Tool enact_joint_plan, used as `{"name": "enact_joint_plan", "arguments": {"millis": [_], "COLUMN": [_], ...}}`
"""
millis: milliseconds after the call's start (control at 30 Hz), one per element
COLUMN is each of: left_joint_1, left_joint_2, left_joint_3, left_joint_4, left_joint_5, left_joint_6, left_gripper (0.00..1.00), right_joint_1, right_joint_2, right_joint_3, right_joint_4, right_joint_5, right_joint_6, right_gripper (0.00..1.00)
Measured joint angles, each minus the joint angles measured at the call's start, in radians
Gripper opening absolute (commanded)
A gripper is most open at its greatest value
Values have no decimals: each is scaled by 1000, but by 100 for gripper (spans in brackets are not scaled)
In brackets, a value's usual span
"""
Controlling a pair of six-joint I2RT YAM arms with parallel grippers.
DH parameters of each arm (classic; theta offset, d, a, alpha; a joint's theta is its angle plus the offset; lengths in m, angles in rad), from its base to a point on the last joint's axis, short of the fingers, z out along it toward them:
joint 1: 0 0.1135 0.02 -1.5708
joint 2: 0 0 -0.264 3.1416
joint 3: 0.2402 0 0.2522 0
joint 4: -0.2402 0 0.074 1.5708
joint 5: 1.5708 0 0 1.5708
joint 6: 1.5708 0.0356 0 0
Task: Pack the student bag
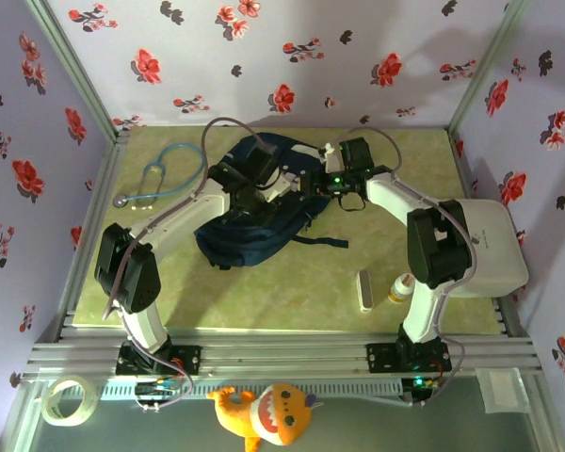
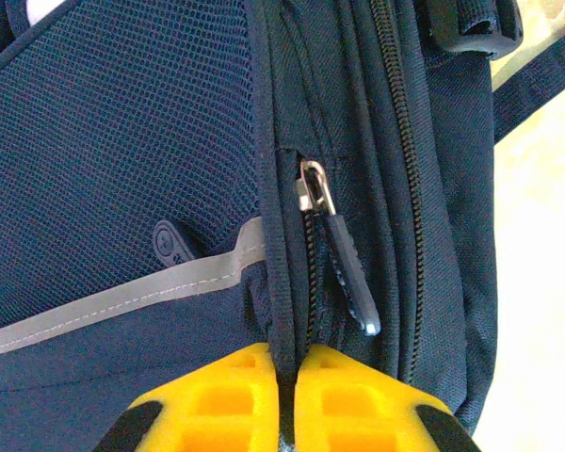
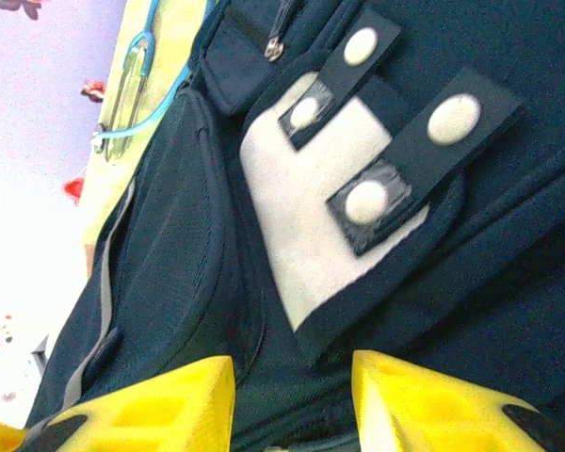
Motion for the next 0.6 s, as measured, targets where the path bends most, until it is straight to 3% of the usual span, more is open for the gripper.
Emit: {"name": "enact_joint_plan", "arguments": {"millis": [600], "left_joint_1": [2], "left_joint_2": [0], "left_joint_3": [0], "left_joint_4": [4], "left_joint_5": [8], "left_joint_6": [-8], "left_gripper": [0], "right_joint_1": [3], "right_joint_2": [-66], "right_joint_3": [-87], "right_joint_4": [-58], "right_joint_5": [2], "right_joint_6": [-54], "right_gripper": [37]}}
